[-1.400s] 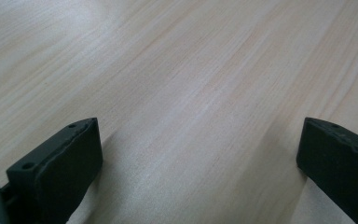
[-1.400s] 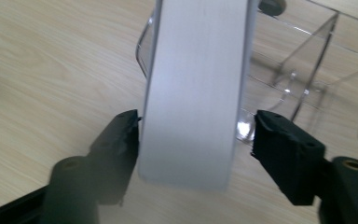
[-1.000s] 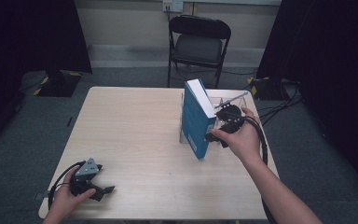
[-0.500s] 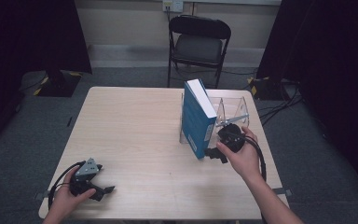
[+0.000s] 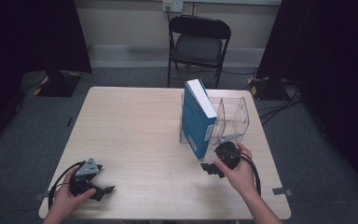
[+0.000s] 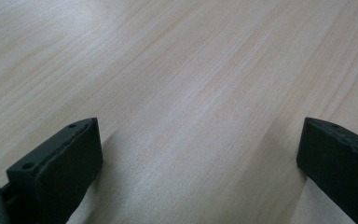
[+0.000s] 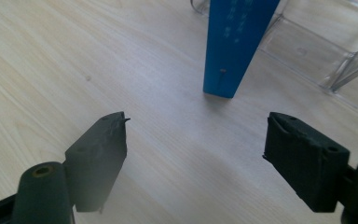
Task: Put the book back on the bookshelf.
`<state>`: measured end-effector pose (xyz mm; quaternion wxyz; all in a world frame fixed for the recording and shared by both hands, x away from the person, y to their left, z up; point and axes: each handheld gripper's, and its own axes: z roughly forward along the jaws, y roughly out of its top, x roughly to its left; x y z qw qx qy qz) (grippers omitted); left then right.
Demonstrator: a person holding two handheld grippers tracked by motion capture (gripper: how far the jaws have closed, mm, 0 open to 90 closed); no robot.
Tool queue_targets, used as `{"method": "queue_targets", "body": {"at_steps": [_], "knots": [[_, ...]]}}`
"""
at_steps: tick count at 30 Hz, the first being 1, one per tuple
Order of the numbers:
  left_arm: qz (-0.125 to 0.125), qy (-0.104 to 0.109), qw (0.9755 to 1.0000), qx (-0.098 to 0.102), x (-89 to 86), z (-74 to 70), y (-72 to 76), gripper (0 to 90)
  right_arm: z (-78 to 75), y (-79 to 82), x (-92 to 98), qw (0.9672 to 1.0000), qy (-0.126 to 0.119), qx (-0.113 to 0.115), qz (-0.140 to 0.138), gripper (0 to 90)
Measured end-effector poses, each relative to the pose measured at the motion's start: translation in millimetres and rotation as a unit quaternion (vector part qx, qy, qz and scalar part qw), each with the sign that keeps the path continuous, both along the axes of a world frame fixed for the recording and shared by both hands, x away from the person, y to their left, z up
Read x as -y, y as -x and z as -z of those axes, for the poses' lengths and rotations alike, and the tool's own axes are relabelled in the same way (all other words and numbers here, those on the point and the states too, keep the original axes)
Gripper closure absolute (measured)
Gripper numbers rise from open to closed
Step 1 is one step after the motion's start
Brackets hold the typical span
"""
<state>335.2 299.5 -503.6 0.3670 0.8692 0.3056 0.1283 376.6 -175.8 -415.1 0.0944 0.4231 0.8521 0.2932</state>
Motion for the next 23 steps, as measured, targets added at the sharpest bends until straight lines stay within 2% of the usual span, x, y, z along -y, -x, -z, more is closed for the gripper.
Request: {"method": "queue_targets", "body": {"at_steps": [9,14,15,17,20,23], "knots": [[-0.001,0.000,1.0000,0.000,0.0,0.0,0.1,0.0,40.0,7.2,-1.6,0.9999,0.006,-0.007,-0.014,21.2],[-0.001,0.001,1.0000,0.000,0.1,0.0,0.1,0.0,64.6,13.3,-0.6,0.9996,0.012,0.003,-0.025,19.9],[-0.001,0.001,1.0000,0.000,0.1,0.1,0.1,0.0,68.5,14.9,0.0,0.9992,0.010,0.028,-0.028,19.8],[-0.001,0.001,1.0000,0.000,0.1,0.1,0.1,0.0,72.6,18.0,0.4,0.9978,0.013,0.055,-0.035,19.3],[-0.001,0.000,1.0000,-0.001,0.1,0.0,0.2,0.0,77.3,22.7,1.3,0.9968,-0.002,0.075,-0.027,18.1],[-0.002,0.000,1.0000,0.000,0.2,-0.1,0.3,0.0,80.5,23.6,4.7,0.9953,-0.014,0.089,-0.035,17.4]]}}
